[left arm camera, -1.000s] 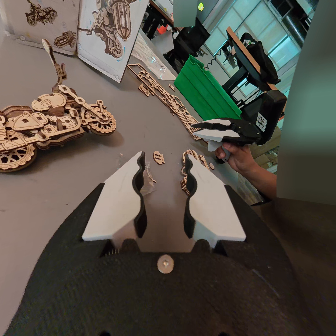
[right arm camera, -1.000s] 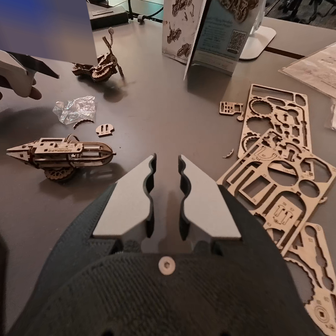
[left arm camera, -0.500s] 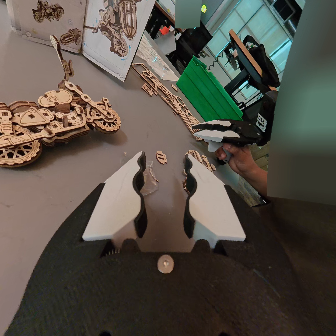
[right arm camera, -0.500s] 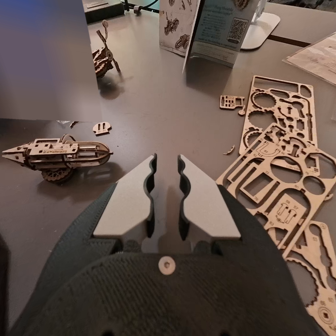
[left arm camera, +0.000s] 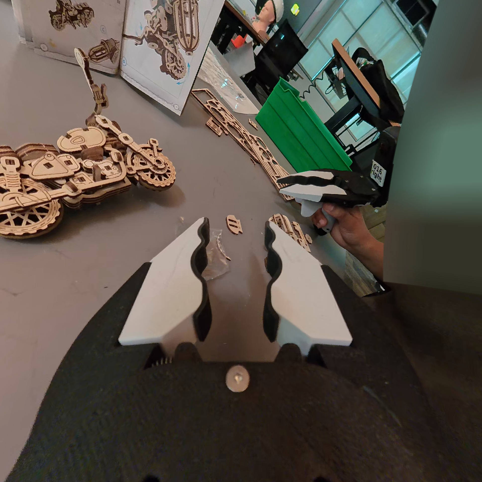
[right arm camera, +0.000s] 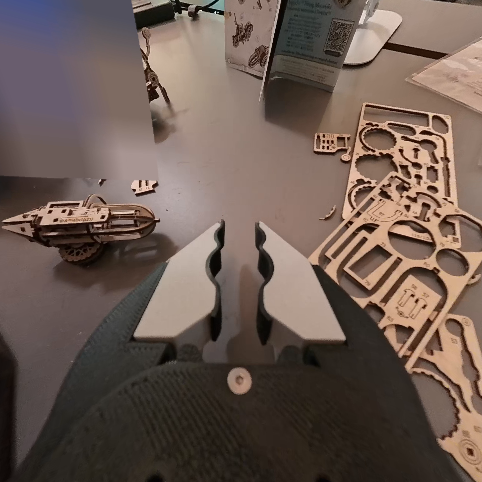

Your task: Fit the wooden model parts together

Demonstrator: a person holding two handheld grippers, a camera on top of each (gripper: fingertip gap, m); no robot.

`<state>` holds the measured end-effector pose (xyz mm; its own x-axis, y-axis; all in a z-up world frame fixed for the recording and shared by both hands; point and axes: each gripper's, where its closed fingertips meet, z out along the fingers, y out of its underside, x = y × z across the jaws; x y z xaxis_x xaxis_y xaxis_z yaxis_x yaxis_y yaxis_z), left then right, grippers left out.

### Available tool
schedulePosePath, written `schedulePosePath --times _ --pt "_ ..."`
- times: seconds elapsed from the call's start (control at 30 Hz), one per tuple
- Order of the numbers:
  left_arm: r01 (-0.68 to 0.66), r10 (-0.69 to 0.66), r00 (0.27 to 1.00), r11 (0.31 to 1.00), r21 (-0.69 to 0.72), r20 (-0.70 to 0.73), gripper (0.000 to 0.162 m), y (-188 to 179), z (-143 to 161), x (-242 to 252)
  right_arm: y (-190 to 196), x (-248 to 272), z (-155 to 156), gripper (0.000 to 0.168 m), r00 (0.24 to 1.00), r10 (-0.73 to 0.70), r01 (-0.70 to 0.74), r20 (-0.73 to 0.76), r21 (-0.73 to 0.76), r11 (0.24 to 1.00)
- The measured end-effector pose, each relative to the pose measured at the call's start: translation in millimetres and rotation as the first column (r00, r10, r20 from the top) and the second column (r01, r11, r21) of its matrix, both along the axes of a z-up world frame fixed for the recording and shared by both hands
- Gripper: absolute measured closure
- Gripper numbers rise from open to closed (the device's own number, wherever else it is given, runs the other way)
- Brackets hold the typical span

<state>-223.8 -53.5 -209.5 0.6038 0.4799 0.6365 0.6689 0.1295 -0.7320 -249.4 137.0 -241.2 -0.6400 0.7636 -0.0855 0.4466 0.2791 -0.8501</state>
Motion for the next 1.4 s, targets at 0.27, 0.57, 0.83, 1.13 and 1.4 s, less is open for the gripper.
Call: schedulePosePath --times 0.27,0.57,0.83,1.13,1.4 --pt "-0.003 0.003 1.0 1.0 -0.001 -0.002 0.121 -1 0 0 1 -1 0 0.147 1.0 -0.005 0.005 0.002 -0.006 1.0" --pt "-0.052 0.051 0.998 0.999 -0.002 -0.022 0.121 -5 3 -11 -9 -7 43 0.134 0.997 -0.033 0.022 -0.074 -0.142 0.99" --pt "-0.139 0.136 0.987 0.99 -0.026 -0.08 0.123 -21 10 -18 -128 -38 78 0.114 0.958 0.287 -0.282 0.012 -0.151 0.947" --pt "-0.202 0.201 0.971 0.979 0.008 -0.132 0.126 -41 28 -22 -207 -76 18 0.115 0.769 0.425 -0.302 0.477 -0.316 0.9" --pt "-0.172 0.166 0.973 0.985 -0.024 -0.161 0.126 -35 29 -17 -220 -72 -8 0.125 0.606 0.465 -0.287 0.645 -0.368 0.885"
